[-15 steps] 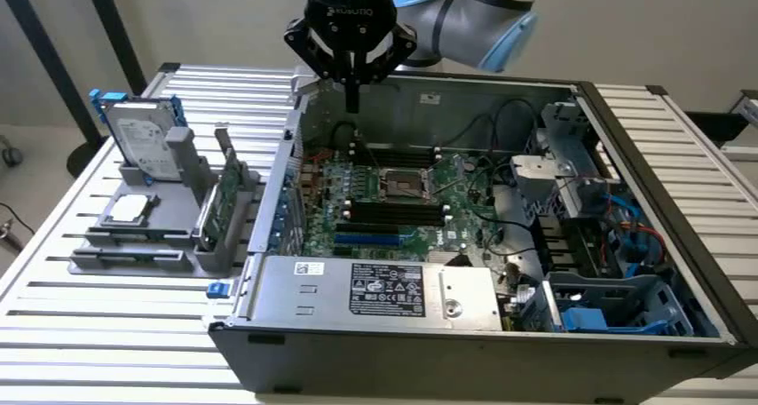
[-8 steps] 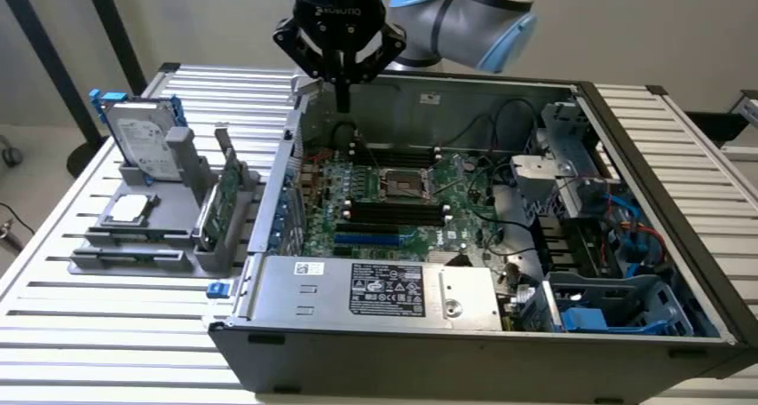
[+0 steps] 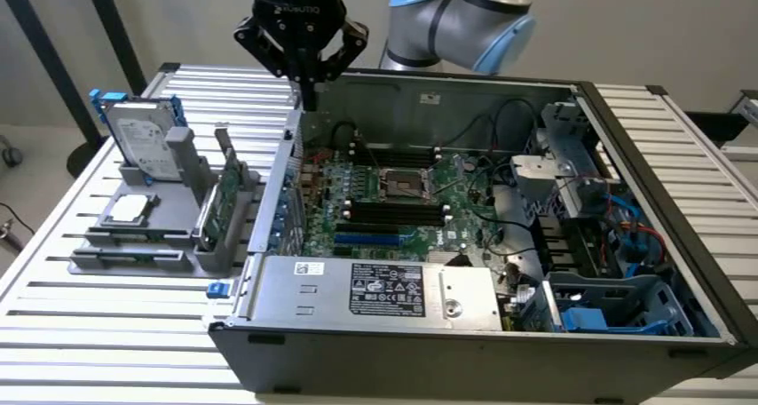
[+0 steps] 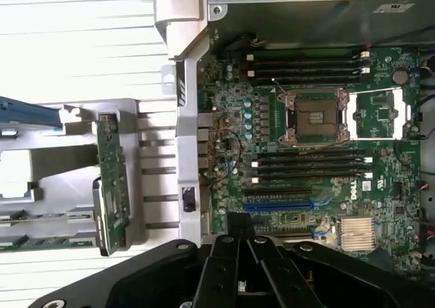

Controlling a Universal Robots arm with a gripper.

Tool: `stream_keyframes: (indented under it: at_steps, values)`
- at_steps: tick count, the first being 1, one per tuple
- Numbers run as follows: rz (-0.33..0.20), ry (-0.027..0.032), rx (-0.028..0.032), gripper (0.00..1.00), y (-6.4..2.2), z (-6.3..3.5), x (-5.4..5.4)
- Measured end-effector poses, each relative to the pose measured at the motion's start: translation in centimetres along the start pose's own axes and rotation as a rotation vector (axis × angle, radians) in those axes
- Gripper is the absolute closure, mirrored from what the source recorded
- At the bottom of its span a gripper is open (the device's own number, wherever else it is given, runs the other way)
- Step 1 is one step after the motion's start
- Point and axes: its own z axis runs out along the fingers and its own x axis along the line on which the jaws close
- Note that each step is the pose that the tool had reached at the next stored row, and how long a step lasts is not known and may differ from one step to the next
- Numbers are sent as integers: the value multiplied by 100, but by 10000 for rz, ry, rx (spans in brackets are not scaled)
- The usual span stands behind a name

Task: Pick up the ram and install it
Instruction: 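Reach for the ram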

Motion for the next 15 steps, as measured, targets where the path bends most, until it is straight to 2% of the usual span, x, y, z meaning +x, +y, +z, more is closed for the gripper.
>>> stream_keyframes:
  at_steps: [15]
  values:
    - [0,3,-26,89,-65,-1,678]
